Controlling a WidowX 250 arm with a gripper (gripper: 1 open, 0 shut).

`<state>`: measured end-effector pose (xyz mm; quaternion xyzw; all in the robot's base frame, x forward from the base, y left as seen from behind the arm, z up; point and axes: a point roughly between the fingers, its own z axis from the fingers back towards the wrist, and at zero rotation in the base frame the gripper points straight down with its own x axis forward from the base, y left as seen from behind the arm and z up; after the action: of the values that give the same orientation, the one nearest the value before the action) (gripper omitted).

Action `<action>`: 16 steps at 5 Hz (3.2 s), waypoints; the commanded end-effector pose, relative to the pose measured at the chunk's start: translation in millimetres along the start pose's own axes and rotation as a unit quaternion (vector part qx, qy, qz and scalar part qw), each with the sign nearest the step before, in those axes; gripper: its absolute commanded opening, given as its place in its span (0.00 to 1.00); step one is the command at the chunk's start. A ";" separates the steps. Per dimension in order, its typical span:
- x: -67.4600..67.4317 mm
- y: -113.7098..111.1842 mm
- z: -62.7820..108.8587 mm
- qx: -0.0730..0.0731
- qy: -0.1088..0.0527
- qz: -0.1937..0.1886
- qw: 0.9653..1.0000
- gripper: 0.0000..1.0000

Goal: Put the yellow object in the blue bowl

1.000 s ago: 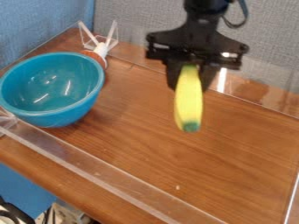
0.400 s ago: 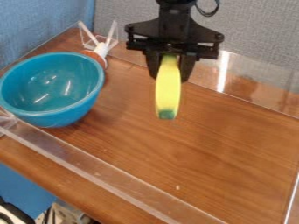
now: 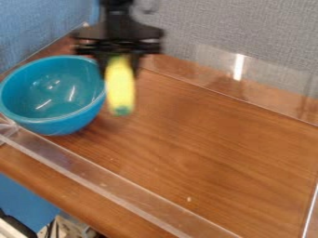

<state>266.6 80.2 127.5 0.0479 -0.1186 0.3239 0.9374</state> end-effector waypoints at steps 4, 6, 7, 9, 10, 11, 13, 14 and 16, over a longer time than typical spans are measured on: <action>64.6 55.1 17.1 0.000 -0.014 0.132 0.991 0.00; 88.5 81.8 27.5 0.019 -0.017 0.170 0.985 0.00; 81.6 78.8 38.8 0.035 -0.019 0.187 0.982 0.00; 65.4 70.9 49.0 0.069 -0.017 0.224 0.972 0.00; 58.4 81.9 31.1 0.082 -0.019 0.224 0.971 0.00; 54.2 86.7 14.5 0.089 -0.017 0.219 0.972 0.00; 83.3 80.7 -12.8 0.097 -0.008 0.221 0.971 0.00; 89.0 77.6 -8.5 0.098 -0.007 0.230 0.968 0.00; 89.2 70.9 0.9 0.096 -0.011 0.218 0.971 0.00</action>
<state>286.2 188.0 130.6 0.1171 -0.0702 0.5292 0.8374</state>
